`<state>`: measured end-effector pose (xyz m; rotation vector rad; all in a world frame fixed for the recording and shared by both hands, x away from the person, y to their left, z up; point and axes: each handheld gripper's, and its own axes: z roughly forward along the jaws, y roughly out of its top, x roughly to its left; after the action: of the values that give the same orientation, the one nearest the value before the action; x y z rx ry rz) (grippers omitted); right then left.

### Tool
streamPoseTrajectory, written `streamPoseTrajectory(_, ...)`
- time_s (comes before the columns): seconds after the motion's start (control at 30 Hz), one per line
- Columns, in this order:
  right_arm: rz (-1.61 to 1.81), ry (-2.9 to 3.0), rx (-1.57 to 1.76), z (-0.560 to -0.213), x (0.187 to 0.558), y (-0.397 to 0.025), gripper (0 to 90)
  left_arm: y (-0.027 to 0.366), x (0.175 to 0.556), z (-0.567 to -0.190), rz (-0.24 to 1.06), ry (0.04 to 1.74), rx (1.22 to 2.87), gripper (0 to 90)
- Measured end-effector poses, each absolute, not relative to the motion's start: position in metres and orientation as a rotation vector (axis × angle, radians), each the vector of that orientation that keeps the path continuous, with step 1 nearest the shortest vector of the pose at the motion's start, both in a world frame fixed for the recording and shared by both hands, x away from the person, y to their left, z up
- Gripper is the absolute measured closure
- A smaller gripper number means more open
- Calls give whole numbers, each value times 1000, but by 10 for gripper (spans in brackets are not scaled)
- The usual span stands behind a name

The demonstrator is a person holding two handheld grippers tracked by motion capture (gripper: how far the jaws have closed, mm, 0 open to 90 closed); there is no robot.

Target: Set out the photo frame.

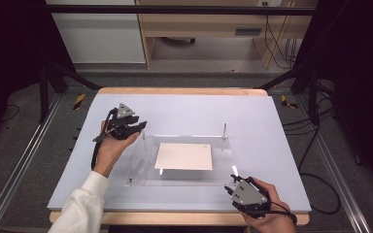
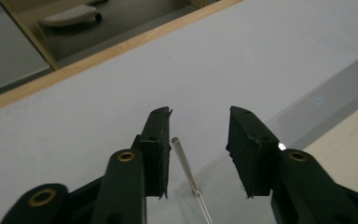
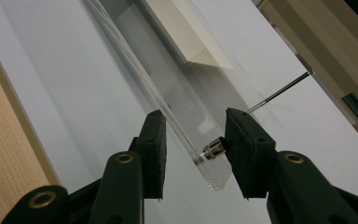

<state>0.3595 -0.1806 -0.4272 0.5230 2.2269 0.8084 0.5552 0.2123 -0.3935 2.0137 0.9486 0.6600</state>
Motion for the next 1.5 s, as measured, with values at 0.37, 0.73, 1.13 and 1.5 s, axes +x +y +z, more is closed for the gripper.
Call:
streamPoseTrajectory(0.37,806,2265,577,-406,368,-180,601,207,482,-360,589,682,2075,429)
streamPoseTrajectory(0.73,838,2293,629,-385,381,-182,601,201,437,-343,573,483,2123,380)
streamPoseTrajectory(1.13,860,2312,675,-367,394,-184,600,204,422,-347,576,387,2205,420)
streamPoseTrajectory(1.5,864,2325,692,-359,401,-184,600,203,419,-352,602,324,2265,437)
